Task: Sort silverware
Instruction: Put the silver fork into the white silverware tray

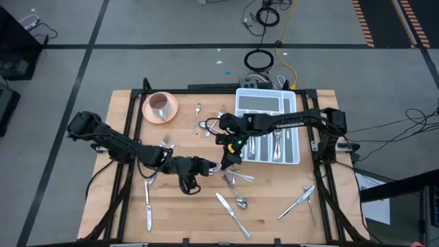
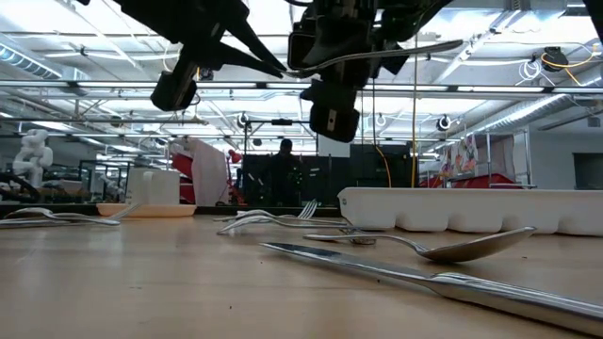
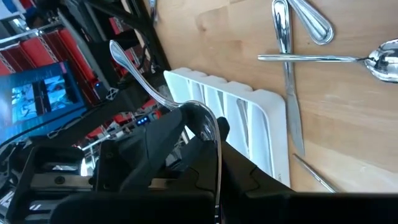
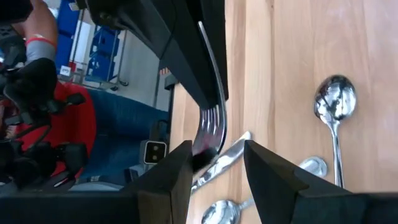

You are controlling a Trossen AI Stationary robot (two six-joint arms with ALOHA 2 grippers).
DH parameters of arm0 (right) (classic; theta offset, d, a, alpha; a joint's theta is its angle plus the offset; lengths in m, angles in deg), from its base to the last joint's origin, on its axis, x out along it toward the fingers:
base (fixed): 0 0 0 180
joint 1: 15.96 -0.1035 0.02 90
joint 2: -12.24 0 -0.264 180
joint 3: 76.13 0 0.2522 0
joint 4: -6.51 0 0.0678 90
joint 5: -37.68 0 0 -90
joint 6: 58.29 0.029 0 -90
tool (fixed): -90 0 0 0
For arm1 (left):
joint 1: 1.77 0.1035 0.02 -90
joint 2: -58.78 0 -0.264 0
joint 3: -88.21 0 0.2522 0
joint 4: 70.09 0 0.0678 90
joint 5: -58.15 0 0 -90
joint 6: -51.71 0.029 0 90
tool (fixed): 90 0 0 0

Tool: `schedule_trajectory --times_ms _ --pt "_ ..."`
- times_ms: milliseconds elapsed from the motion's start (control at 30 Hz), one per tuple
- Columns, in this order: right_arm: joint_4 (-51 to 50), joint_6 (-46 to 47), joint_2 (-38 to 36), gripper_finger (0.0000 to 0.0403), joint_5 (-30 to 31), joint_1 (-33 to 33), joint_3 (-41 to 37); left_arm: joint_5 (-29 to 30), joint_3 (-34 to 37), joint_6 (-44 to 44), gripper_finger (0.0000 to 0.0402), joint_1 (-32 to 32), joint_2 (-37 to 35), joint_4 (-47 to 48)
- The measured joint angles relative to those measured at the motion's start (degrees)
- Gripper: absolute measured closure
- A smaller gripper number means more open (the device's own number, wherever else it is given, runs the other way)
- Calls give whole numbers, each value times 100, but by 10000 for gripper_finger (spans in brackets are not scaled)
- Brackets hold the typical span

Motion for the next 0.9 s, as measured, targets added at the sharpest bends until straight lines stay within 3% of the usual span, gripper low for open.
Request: schedule_trajectory --times_ms 233,467,733,900 --pt "115 -252 13 285 -34 -2 0 -9 -2 4 400 0 0 -72" --pt "95 -684 11 390 -169 11 0 -80 -2 182 400 148 0 -74" --pt "87 -762 11 399 -246 31 0 -187 0 286 398 251 2 -131" --pt "113 -836 12 403 -234 14 -2 -485 -1 -55 346 250 1 -265"
